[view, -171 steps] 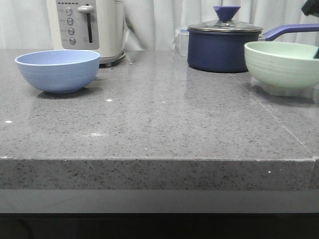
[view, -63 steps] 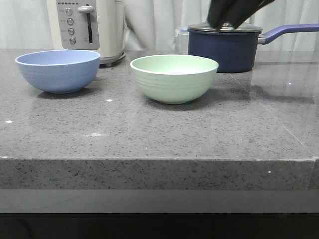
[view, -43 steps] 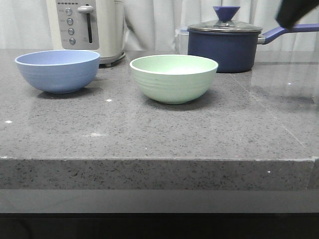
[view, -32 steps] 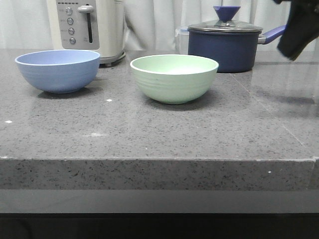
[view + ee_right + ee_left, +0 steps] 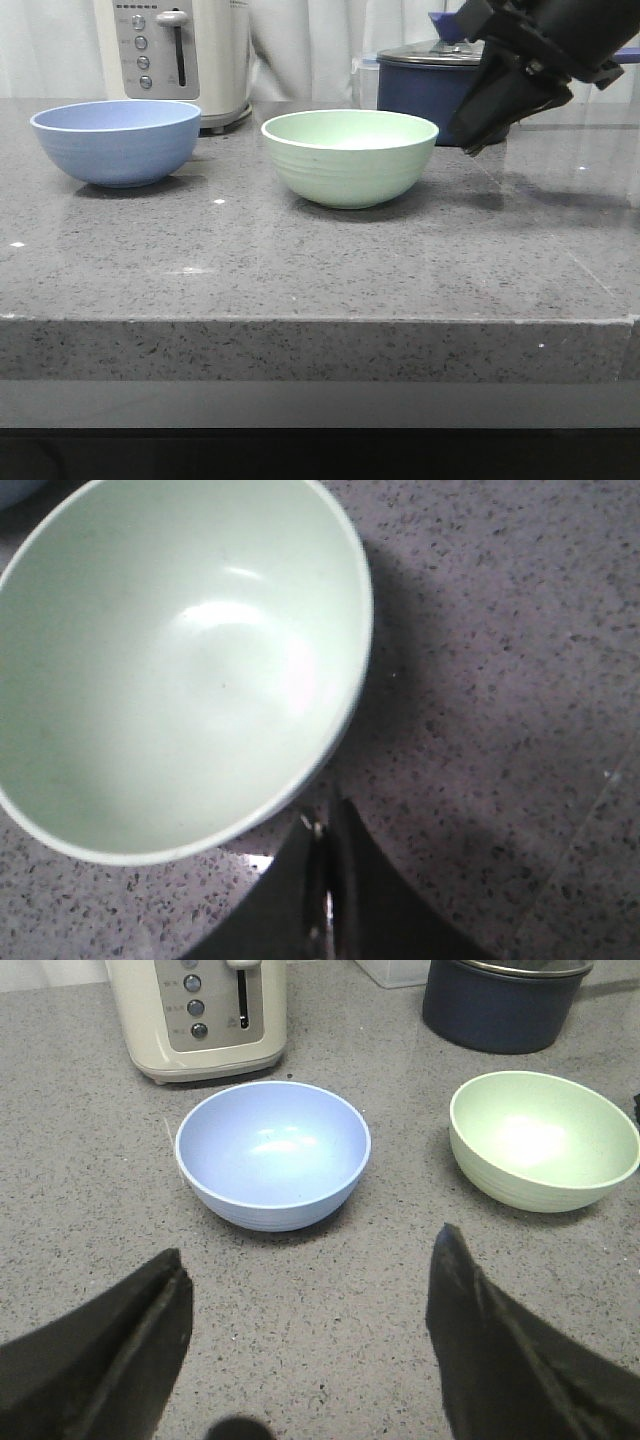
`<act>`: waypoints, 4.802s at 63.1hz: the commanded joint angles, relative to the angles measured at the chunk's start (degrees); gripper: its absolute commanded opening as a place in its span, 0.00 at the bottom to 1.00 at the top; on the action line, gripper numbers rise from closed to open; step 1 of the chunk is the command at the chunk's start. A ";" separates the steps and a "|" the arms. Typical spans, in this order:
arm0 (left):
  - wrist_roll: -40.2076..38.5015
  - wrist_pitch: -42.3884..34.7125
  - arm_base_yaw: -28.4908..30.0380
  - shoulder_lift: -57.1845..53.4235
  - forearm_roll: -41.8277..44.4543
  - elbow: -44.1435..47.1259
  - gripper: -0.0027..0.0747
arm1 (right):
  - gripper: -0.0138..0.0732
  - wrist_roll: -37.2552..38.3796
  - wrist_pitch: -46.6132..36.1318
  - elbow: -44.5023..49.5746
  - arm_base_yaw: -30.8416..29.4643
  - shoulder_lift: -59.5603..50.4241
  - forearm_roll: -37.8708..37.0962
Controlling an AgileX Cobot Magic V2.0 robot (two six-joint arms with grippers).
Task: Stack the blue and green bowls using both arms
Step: 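Lift the right gripper away from the green bowl, then lower the left gripper and grasp the rim of the light blue bowl, then lift the blue bowl and carry it over the green bowl, then lower the blue bowl into the green bowl and open the left gripper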
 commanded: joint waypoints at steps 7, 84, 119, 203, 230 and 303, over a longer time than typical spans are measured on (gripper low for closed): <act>-0.06 -4.01 -0.41 0.22 -0.37 -1.98 0.67 | 0.09 -1.10 -1.91 -1.39 -0.14 -0.62 2.74; -0.42 9.42 16.54 34.63 -11.02 -27.77 0.67 | 0.08 -1.10 -1.88 -1.39 -0.14 -0.48 2.74; -0.32 8.09 16.93 57.31 -16.68 -39.95 0.67 | 0.08 -1.10 -1.88 -1.39 -0.14 -0.48 2.74; 4.82 19.06 -2.16 61.27 -19.20 -60.15 0.01 | 0.08 -1.10 -1.88 -1.39 -0.14 -0.48 2.74; 4.82 18.66 -8.15 67.91 -18.18 -63.70 0.01 | 0.08 -1.10 -1.88 -1.39 -0.14 -0.48 2.74; 5.93 20.21 -8.15 67.60 -16.06 -63.70 0.52 | 0.08 -1.10 -1.88 -1.39 -0.14 -0.48 2.74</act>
